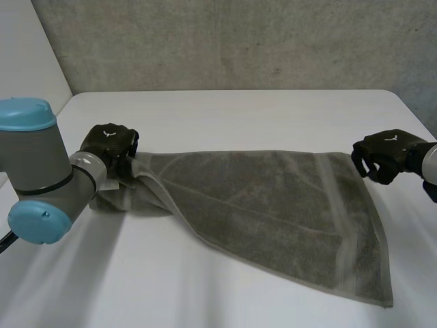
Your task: Fold the towel.
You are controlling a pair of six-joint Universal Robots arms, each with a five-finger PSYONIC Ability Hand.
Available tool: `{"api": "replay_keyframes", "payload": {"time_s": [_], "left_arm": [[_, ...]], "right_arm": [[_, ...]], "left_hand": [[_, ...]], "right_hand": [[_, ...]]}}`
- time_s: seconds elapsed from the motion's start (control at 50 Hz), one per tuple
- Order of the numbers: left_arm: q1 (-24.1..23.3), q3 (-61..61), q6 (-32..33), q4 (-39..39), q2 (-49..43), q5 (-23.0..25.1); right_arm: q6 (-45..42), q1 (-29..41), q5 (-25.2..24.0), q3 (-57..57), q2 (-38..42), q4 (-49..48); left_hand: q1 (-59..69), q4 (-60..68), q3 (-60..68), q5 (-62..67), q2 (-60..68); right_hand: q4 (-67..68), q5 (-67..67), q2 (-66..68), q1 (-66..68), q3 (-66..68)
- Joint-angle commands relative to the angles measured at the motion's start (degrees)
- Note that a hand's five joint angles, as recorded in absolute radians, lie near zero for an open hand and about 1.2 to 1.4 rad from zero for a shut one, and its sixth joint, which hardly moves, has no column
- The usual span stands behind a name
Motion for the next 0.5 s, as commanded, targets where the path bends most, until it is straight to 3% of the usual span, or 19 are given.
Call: {"api": "replay_keyframes", "payload": {"time_s": [0.02,0.18,0.3,0.5], "left_arm": [[-0.3,0.3,-1.7,0.2,0.1,0.1],[-1.3,3.3,-1.6,1.8,-3.6,0.0],[-1.6,3.5,-1.8,2.1,-4.3,-0.1],[-2.0,2.4,-1.8,2.1,-3.8,-0.1]], "right_arm": [[2.5,0.8,-2.6,11.3,-8.6,-7.2],[2.2,0.3,-13.9,28.3,-20.2,-13.7],[-2.1,0.3,-15.5,33.9,-21.9,-14.2],[-22.9,-7.2,-16.1,44.5,-21.3,-10.3]], "left_hand": [[-1.8,-7.1,-8.2,-14.6,-6.1],[-1.8,-7.1,-8.2,-14.6,-6.1],[-1.8,-7.1,-8.2,-14.6,-6.1],[-1.8,-7.1,-8.2,-14.6,-6.1]], "right_hand": [[-34.0,-33.6,-34.2,-33.9,-34.1],[-36.1,-35.8,-36.4,-36.1,-36.3],[-34.0,-33.6,-34.2,-33.9,-34.1],[-30.9,-30.6,-31.2,-30.9,-31.1]]}}
